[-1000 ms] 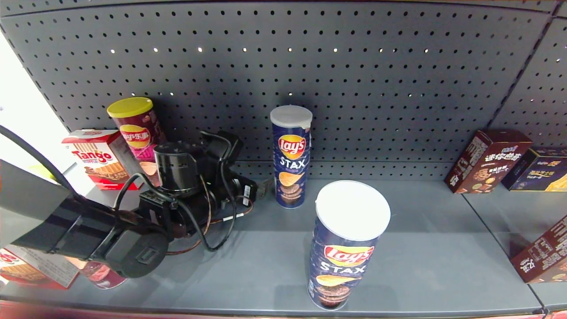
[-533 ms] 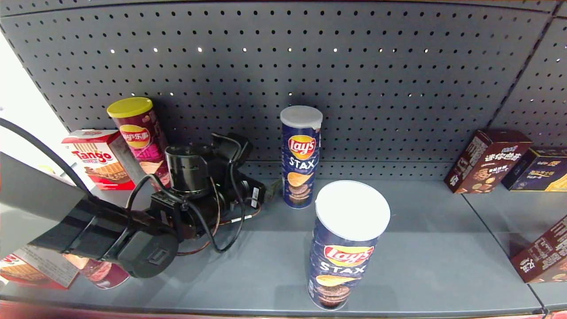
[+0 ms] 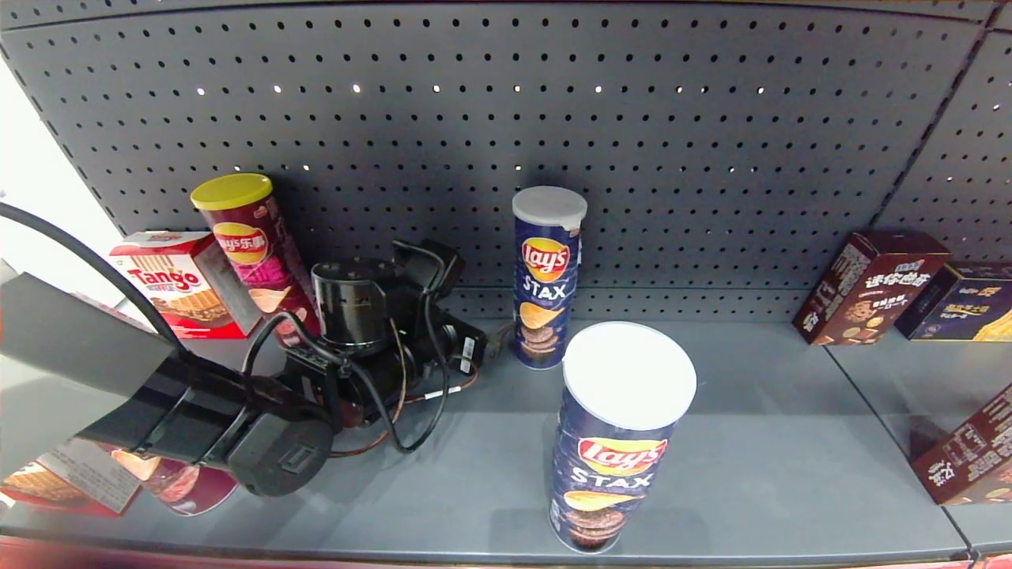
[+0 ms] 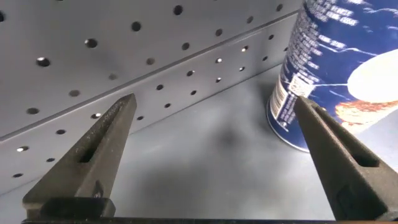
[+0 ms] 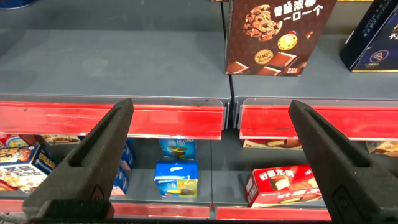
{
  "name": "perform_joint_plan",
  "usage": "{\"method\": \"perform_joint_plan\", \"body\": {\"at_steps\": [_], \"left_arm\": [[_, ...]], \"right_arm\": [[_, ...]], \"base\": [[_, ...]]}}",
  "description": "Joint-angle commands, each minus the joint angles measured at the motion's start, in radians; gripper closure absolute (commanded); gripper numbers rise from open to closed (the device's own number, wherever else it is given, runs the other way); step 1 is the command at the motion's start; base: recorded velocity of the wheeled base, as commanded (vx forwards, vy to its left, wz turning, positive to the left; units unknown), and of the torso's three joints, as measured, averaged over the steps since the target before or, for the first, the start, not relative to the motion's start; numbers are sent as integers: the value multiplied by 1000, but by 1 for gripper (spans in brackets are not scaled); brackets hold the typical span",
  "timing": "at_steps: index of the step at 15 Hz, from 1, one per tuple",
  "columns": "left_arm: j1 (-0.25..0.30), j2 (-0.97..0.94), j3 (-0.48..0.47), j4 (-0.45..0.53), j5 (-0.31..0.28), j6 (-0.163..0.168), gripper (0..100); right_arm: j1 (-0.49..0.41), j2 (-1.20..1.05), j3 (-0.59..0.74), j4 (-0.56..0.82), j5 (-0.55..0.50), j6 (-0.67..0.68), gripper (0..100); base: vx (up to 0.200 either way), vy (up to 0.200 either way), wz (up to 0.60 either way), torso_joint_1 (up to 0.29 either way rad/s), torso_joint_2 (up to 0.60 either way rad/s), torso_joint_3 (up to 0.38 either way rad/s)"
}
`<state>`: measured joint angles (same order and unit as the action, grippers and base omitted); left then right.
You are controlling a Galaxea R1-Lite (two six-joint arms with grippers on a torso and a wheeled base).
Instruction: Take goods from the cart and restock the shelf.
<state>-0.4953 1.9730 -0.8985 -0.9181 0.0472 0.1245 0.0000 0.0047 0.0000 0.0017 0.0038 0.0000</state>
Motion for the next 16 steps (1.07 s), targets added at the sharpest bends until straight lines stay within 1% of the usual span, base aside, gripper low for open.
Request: {"method": "perform_joint_plan", "body": {"at_steps": [1, 4, 9, 13, 16], "left_arm": [[-5, 6, -3, -1, 0, 0, 0], [-6, 6, -2, -2, 2, 0, 0], [32, 6, -13, -2, 16, 0, 0], [27, 69, -80, -2, 14, 0, 0], [12, 79, -82, -1, 14, 0, 0]], "right_arm": [[0, 1, 0, 0, 1, 0, 0], [0, 1, 0, 0, 1, 0, 0], [0, 1, 0, 0, 1, 0, 0], [0, 1, 0, 0, 1, 0, 0], [0, 1, -2, 0, 1, 0, 0]], "base": [[0, 0, 0, 0, 0, 0], [0, 0, 0, 0, 0, 0], [0, 0, 0, 0, 0, 0], [0, 0, 0, 0, 0, 0], [0, 0, 0, 0, 0, 0]]}}
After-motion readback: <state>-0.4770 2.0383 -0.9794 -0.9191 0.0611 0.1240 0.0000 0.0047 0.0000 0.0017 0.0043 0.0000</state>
